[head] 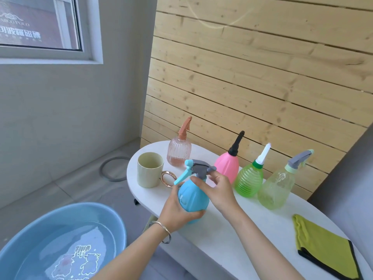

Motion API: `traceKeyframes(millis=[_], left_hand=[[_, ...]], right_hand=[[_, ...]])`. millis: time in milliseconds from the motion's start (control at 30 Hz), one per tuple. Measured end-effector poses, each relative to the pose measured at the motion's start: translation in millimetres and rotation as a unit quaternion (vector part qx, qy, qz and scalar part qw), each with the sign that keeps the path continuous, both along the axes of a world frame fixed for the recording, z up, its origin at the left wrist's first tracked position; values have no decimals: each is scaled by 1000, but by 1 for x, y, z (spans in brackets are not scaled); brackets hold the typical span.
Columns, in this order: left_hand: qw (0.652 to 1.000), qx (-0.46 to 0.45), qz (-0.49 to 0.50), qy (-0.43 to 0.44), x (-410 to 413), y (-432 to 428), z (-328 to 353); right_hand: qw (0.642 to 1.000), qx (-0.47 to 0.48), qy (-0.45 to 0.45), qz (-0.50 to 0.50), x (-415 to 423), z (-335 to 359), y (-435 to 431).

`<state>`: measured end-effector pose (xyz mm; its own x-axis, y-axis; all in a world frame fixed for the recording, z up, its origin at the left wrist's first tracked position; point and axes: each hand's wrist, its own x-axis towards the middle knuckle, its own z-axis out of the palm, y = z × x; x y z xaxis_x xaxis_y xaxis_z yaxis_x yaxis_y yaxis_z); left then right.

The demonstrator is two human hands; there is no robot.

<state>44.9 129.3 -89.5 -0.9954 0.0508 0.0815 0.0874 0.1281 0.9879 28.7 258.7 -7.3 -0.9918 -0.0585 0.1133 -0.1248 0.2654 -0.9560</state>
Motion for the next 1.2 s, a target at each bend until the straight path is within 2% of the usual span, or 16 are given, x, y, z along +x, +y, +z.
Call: traceKeyframes(millis=[67,133,333,400,500,567,767,967,1133,1200], left_hand=[[1000,-1,1,-1,-1,0,1],[1000,-3,2,3,0,1,2],[1000,3,3,5,2,3,4],[1000,6,1,2,2,3,4],[1000,1,5,1,2,2,5],[1000,1,8,1,2,3,6],[1000,-1,8,4,2,4,4],[1000,-7,10,6,2,4,5],[1000,-3,18,6,4,7,4],[1000,-17,14,5,6,7,3]], right_hand=[[997,-11,-13,72,2,1,9],[996,-25,-7,90,2,2,14],[997,-36,51,-54,0,-11,-8],[998,-32,41,-23,-1,-10,-8],[995,-53,11,90,0,-1,4],[992,-63,14,112,1,-1,11],[993,-41,81,-79,3,-15,-12],[996,-75,49,9,9,-13,-6],[979,-50,107,-163,11,-21,-22],[974,-58,121,-184,12,-23,-26]])
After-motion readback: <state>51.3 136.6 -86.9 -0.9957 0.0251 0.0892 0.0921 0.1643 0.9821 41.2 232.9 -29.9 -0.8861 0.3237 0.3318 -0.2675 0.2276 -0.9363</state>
